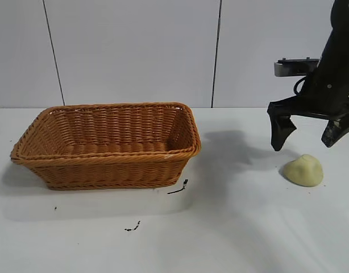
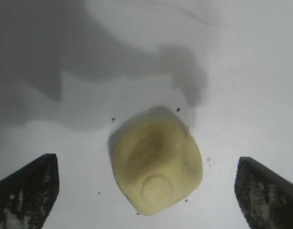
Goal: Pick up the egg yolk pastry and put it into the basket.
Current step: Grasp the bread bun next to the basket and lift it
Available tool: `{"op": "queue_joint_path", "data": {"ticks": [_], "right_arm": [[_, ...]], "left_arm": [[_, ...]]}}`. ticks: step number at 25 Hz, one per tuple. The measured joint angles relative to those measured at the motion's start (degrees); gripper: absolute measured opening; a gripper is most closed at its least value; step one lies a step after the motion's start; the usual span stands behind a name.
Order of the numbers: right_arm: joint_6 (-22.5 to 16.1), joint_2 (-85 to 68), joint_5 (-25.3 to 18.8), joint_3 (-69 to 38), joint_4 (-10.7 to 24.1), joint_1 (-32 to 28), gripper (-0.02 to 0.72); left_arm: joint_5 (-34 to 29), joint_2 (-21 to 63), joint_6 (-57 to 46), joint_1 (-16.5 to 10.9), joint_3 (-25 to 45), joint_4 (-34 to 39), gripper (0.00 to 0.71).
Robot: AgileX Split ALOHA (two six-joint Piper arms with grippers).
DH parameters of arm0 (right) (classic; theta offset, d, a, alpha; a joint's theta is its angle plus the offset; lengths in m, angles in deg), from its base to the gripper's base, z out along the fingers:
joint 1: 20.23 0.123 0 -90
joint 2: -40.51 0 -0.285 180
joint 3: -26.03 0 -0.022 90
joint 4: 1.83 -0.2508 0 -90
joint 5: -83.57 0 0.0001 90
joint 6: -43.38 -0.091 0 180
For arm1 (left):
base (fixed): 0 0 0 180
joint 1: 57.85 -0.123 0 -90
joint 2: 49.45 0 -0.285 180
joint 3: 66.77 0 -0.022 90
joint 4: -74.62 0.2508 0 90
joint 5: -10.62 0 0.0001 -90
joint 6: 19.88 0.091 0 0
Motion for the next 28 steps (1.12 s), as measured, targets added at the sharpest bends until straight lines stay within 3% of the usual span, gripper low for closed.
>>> {"op": "queue_joint_path", "data": {"ticks": [15,17,21,23,28], "right_arm": [[-1.44,5.53,1.76,0.0,0.52,0.0,0.68],[-1.63,5.53,1.69,0.0,0.52,0.0,0.581],[-1.68,5.53,1.16,0.0,0.66,0.0,0.299],[-1.68,5.3,1.05,0.0,0.66,0.0,0.239],[-1.68,3.26,-0.94,1.68,0.66,0.0,0.209]], "left_arm": [[0.0,0.0,0.0,0.0,0.0,0.0,0.696],[0.0,0.0,0.0,0.0,0.0,0.0,0.696],[0.0,0.0,0.0,0.0,0.0,0.0,0.696],[0.0,0.0,0.0,0.0,0.0,0.0,0.696],[0.0,0.0,0.0,0.0,0.0,0.0,0.696]]}}
